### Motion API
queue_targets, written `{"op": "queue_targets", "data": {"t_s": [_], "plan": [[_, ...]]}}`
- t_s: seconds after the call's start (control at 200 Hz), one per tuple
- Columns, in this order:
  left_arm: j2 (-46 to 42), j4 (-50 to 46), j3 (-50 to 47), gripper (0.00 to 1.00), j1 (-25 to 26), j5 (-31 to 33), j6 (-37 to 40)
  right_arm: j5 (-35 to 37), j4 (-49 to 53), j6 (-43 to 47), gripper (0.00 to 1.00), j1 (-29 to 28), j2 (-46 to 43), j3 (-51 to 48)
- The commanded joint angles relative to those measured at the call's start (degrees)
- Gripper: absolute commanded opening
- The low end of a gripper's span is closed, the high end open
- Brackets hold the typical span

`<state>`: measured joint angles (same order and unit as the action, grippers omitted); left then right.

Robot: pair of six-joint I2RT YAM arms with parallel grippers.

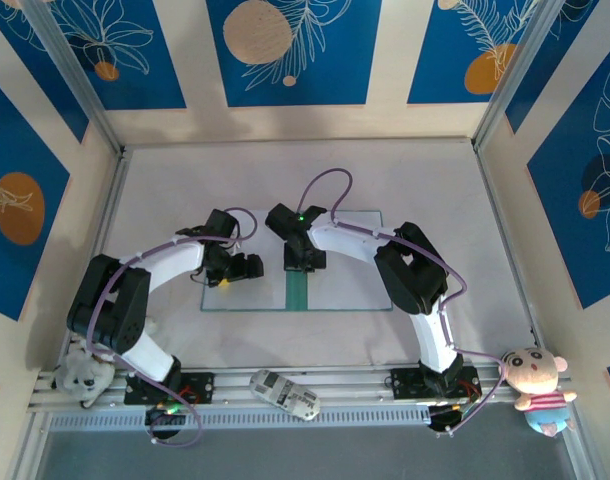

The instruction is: Put the files into the folder

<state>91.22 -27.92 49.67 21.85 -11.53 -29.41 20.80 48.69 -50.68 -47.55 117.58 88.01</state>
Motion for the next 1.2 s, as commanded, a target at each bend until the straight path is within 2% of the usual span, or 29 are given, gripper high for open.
{"op": "queue_targets", "data": {"t_s": [0.0, 0.625, 1.195], "plan": [[2.2, -1.6, -0.5, 0.9, -0.7, -0.6, 1.3, 1.6, 5.5, -1.4, 0.01, 1.1, 3.4, -3.4], [3.4, -2.4, 0.6, 0.9, -0.7, -1.0, 1.6, 1.8, 4.4, -2.8, 0.01, 1.1, 4.4, -6.0], [3.1, -2.6, 0.3, 0.9, -0.7, -1.3, 1.6, -1.3, 1.7, -3.1, 0.02, 1.1, 6.0, -6.3]]}}
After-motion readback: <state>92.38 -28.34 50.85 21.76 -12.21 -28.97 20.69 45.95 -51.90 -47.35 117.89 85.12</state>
